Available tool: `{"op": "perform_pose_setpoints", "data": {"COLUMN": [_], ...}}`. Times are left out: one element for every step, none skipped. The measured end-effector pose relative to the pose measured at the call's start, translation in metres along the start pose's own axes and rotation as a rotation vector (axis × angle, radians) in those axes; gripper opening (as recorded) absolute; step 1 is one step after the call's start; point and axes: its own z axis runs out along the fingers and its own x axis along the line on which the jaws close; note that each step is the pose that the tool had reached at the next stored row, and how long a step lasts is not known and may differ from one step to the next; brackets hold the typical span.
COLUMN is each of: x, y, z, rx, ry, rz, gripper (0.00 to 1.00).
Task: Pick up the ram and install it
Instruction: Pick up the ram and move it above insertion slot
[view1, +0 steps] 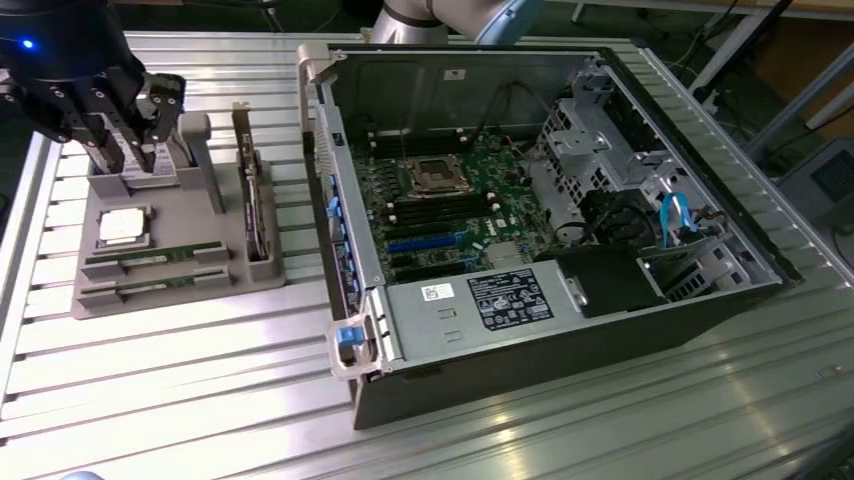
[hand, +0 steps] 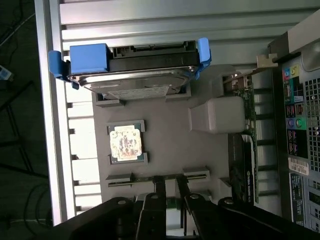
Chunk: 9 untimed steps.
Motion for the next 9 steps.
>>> {"op": "perform_pose_setpoints", "data": {"x": [0.0,0.0,0.0,0.0,0.001,0.001,0.001,0.001,0.001], "y": [0.0,0.0,-0.0002,-0.0002,-0.0006,-0.0009,-0.0011,-0.0013,-0.0014], "z": [0.0,0.0,0.0006,0.0022,0.0111,0.0169,0.0209,0.0235,0.0247], "rx": [0.0,0.0,-0.0002,-0.0003,-0.0002,-0.0002,-0.0003,-0.0002,-0.0001], "ry": [0.0,0.0,-0.0016,-0.002,-0.0021,-0.002,-0.0021,-0.0021,-0.0019], "rz": [0.0,0.0,0.0,-0.001,-0.001,-0.001,-0.002,-0.001,-0.001], "gripper": [0.29,0.36,0.36,0.36,0.36,0.36,0.36,0.36,0.36]}}
